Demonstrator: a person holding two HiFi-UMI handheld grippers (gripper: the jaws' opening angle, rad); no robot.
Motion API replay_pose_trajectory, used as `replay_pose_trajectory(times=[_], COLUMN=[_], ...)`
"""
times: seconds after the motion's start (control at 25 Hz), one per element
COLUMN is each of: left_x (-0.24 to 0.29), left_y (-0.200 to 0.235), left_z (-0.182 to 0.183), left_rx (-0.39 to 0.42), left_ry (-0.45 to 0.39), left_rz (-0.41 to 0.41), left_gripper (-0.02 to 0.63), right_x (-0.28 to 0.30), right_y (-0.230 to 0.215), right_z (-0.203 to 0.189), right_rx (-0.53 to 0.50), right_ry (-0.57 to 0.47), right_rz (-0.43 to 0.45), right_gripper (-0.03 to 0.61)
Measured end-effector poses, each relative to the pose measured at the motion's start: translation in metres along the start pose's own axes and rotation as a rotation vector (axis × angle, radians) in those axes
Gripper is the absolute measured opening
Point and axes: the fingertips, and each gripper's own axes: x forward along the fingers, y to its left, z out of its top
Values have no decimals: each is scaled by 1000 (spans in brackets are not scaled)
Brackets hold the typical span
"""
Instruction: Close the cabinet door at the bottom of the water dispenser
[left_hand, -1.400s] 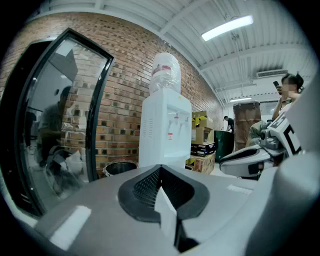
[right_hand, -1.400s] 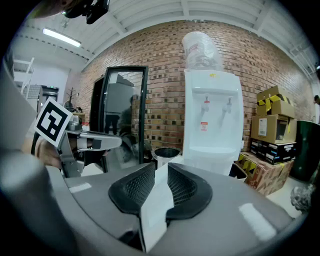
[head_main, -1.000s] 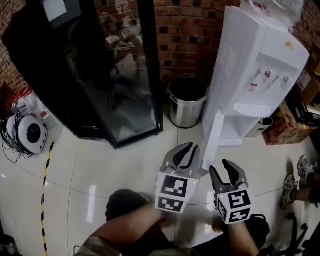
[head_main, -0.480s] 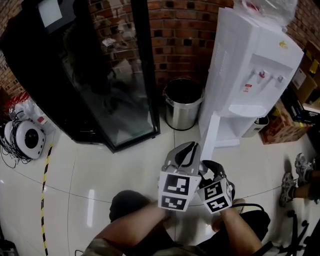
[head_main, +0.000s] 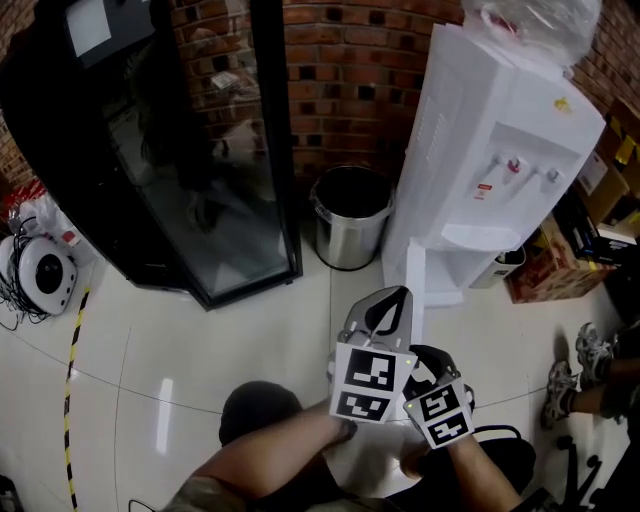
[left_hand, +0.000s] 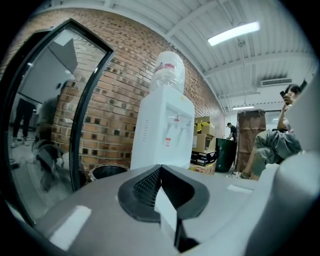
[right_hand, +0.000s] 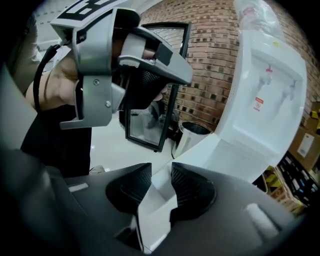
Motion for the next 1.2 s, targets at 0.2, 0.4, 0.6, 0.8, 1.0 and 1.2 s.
replay_pose_trajectory(times=[0.2, 0.4, 0.6, 0.8, 1.0, 1.2], left_x=[36, 69, 94, 112, 129, 140], left_y=[-31, -55, -54, -44, -40, -36], left_z=[-12, -20, -26, -34, -48, -60], left_rx=[1, 3, -10, -20, -22, -15], left_ry=[21, 23, 29, 43, 73, 102], left_rz=[-32, -46, -10, 45, 85, 113], left_gripper=[2, 2, 2, 2, 2, 2], right_x=[-27, -50, -57, -52, -37, -10], right_y=[-40, -124, -198, -263, -320, -363], right_z=[-30, -74, -99, -110, -109, -103], right_rx=[39, 169, 239, 279, 319, 453], right_ry=[19, 25, 9, -22, -75, -155], right_rz=[-52, -189, -270, -341, -428, -451], right_gripper=[114, 73, 81, 80, 77, 6])
